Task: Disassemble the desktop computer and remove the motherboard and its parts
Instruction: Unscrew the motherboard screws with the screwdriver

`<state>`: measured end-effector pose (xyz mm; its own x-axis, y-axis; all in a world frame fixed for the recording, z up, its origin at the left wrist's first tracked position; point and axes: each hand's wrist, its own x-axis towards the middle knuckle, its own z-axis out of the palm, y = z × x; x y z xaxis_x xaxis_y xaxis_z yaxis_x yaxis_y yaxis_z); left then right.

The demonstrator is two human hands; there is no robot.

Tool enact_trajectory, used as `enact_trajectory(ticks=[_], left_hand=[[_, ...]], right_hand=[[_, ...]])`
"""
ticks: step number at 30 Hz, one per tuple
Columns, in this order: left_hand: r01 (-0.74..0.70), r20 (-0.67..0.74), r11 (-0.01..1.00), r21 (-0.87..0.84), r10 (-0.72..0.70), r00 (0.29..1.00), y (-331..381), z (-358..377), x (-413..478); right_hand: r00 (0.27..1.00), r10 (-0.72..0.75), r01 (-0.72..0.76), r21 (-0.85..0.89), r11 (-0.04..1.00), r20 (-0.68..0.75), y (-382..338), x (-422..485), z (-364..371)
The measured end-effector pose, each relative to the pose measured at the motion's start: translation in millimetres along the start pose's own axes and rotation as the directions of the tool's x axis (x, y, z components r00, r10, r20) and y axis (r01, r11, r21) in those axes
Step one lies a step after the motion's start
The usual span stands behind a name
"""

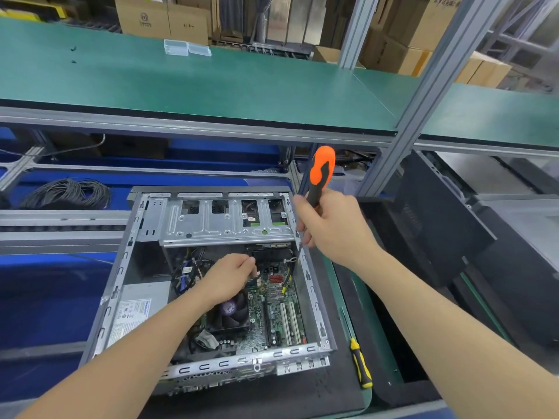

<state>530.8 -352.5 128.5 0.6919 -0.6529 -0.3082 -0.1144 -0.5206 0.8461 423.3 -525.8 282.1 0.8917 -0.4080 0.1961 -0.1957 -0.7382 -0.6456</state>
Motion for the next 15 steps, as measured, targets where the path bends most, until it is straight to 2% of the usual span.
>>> enact_trajectory(ticks=[1, 3, 5, 7, 10, 15], left_hand=[[0.085, 0.069, 0.973, -0.217, -0.072, 0.995, 3.1, 1.5, -1.0], [0.225, 0.179, 0.824, -0.520, -0.153, 0.972, 10.4, 3.2, -1.9], [0.296, 0.225, 0.709, -0.640, -0.196, 0.955, 16.2, 4.1, -0.7], [0.336, 0.248, 0.654, -0.678, -0.226, 0.942, 19.2, 8.1, 1.2], [0.313, 0.234, 0.720, -0.620, -0.211, 0.949, 20.7, 18.5, 3.6], [0.139, 0.153, 0.873, -0.468, -0.074, 0.985, 15.9, 29.0, 10.6]], right_hand=[[1.000, 0.003, -0.003, -0.017, 1.000, 0.003, 2.1, -1.5, 3.4], [1.000, 0.010, -0.010, -0.057, 0.998, 0.008, 5.8, -3.4, 9.9], [1.000, 0.022, -0.022, -0.089, 0.996, 0.006, 8.9, -5.2, 16.3], [0.999, 0.040, -0.040, -0.097, 0.994, -0.003, 11.8, -7.5, 21.6], [0.998, 0.062, -0.064, -0.083, 0.995, -0.018, 16.3, -9.5, 25.9], [0.997, 0.076, -0.077, -0.054, 0.996, -0.025, 18.7, -10.1, 27.1]])
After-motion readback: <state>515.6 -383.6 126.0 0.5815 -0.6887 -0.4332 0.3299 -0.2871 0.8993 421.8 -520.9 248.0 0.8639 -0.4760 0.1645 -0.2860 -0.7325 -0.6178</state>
